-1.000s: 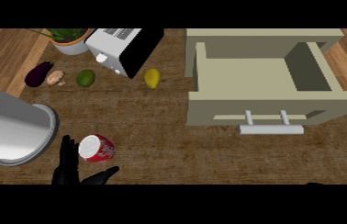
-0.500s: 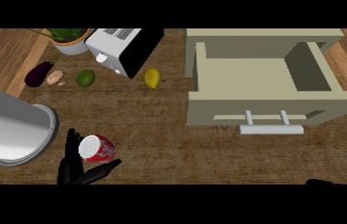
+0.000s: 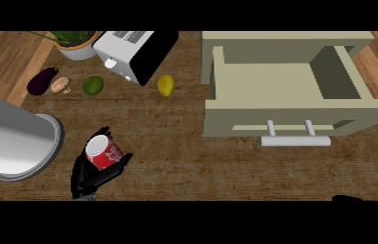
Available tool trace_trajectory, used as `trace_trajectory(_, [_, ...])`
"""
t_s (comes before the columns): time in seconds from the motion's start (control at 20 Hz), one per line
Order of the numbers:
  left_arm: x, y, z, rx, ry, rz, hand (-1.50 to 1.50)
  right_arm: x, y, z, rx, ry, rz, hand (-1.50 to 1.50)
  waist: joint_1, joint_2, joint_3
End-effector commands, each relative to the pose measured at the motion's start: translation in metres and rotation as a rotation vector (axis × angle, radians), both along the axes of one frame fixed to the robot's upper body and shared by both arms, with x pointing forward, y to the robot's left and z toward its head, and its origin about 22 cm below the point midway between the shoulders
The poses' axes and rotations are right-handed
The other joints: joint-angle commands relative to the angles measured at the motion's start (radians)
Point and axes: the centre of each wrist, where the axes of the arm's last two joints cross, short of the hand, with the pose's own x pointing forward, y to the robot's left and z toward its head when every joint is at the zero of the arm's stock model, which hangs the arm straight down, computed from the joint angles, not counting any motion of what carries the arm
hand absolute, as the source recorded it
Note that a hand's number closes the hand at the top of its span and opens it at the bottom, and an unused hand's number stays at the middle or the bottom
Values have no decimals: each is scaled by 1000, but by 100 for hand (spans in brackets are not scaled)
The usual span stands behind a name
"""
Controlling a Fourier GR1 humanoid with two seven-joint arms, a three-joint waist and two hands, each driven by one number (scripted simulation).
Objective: Pick up the can, place it into the drawer and close the drawer
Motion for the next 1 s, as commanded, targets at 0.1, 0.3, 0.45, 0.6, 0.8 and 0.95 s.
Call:
trace_trajectory(0.1, [27, -16, 11, -53, -28, -69, 150, -8, -10, 0, -9, -7, -13, -150, -1, 1, -1])
trace_trajectory(0.3, [29, -3, 9, -52, -74, -99, 150, 7, -7, 6, -18, -33, -5, -150, 0, 1, -1])
trace_trajectory(0.45, [64, -11, 27, -45, -87, -145, 150, 12, -7, 9, -18, -20, -11, -150, -2, 2, -2])
trace_trajectory(0.6, [95, -35, 32, -43, -83, -215, 150, 5, 1, 16, -16, -25, 19, -150, -17, 5, -3])
trace_trajectory(0.8, [123, -70, 52, -86, -97, -256, 150, 2, 13, 9, -27, -34, -21, -150, -11, 4, -2])
trace_trajectory(0.95, [130, -62, 51, -89, -154, -247, 150, -3, -4, 25, -32, -30, -26, -150, -17, 6, -3])
